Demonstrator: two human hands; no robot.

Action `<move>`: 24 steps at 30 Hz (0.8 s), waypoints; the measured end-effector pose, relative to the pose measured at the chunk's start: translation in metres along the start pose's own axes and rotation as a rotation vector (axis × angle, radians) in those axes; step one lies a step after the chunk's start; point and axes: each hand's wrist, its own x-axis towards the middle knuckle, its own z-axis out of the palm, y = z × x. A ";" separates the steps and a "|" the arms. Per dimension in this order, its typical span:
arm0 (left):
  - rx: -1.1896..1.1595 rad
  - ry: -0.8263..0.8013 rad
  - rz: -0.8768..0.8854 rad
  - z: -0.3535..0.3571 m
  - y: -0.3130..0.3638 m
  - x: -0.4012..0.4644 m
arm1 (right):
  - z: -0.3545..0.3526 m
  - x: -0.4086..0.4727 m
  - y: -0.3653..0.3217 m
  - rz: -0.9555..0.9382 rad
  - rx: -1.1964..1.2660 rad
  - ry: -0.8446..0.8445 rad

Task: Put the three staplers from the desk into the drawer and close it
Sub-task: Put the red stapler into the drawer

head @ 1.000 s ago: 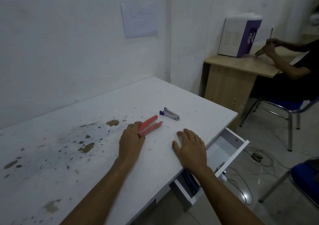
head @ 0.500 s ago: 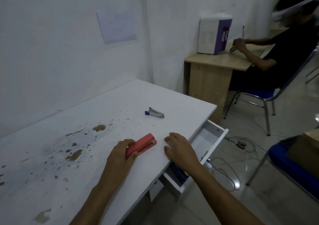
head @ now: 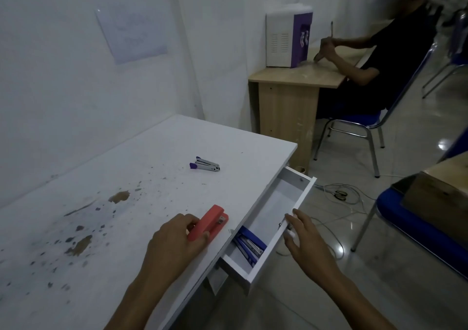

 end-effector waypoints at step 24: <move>0.603 -0.031 0.312 0.126 0.101 0.071 | -0.006 -0.003 0.005 -0.015 0.009 -0.050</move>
